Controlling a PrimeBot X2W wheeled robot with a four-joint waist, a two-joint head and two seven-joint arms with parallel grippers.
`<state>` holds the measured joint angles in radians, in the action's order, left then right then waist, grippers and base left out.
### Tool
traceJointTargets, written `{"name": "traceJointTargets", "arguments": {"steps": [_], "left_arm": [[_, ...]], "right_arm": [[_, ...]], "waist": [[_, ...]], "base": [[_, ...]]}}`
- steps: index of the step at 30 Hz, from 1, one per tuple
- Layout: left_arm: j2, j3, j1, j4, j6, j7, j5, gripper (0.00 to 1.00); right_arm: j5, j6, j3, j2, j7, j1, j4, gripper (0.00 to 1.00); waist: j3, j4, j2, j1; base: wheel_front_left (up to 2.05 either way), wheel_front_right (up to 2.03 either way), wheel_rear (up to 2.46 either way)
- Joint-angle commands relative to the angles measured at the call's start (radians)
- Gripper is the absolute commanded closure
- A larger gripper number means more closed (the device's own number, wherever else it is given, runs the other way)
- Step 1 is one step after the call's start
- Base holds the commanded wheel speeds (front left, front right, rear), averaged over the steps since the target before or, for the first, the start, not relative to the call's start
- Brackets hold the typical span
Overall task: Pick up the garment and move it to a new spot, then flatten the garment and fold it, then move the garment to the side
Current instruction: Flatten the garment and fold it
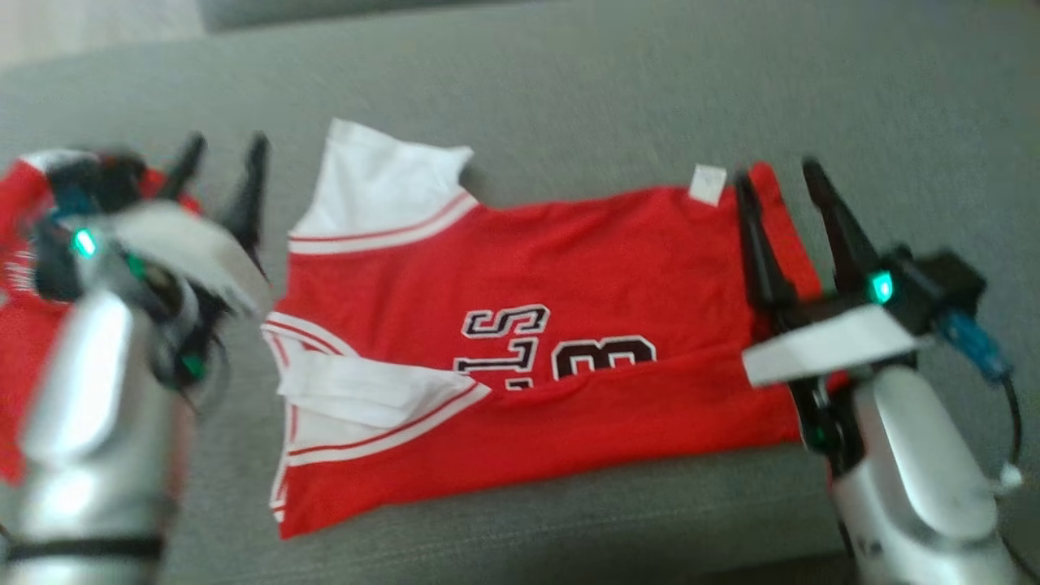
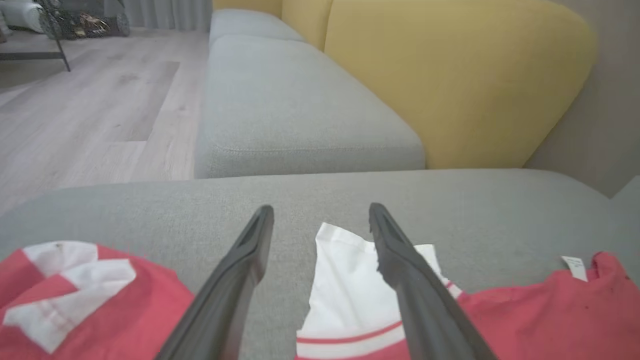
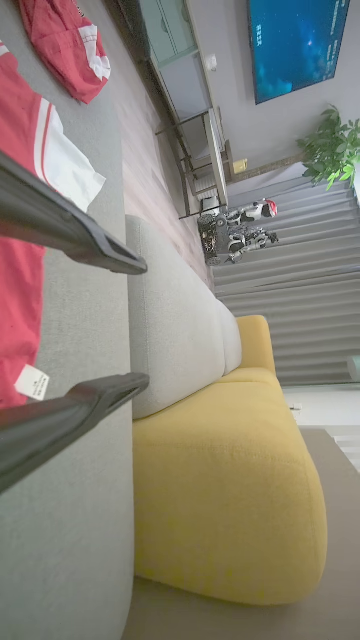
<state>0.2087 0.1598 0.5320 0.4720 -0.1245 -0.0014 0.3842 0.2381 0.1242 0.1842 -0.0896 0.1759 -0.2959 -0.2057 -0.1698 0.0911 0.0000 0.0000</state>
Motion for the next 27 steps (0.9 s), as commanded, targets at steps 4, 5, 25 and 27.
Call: {"name": "traceJointTargets", "arguments": {"steps": [4,5,25,27], "left_arm": [[0.163,0.060,0.189,0.069,-0.006,0.161,0.011,0.00],[0.189,0.093,0.218,0.085,-0.006,0.190,0.013,0.00],[0.428,0.463,0.490,0.256,-0.006,0.387,0.202,0.00],[0.425,0.488,0.494,0.266,-0.006,0.396,0.230,0.00]], "right_arm": [[-0.039,0.007,0.063,0.022,0.004,-0.116,0.033,0.00],[-0.043,0.007,0.072,0.025,0.005,-0.134,0.030,0.00],[-0.008,0.007,0.145,0.039,0.037,-0.250,-0.028,0.00],[-0.008,0.007,0.141,0.039,0.037,-0.252,-0.035,0.00]], "waist": [[-0.150,0.115,0.0000,0.0000],[-0.165,0.127,0.0000,0.0000],[-0.268,0.252,0.0000,0.0000],[-0.269,0.254,0.0000,0.0000]], "base": [[0.00,0.00,0.00],[0.00,0.00,0.00],[0.00,0.00,0.00],[0.00,0.00,0.00]]}}
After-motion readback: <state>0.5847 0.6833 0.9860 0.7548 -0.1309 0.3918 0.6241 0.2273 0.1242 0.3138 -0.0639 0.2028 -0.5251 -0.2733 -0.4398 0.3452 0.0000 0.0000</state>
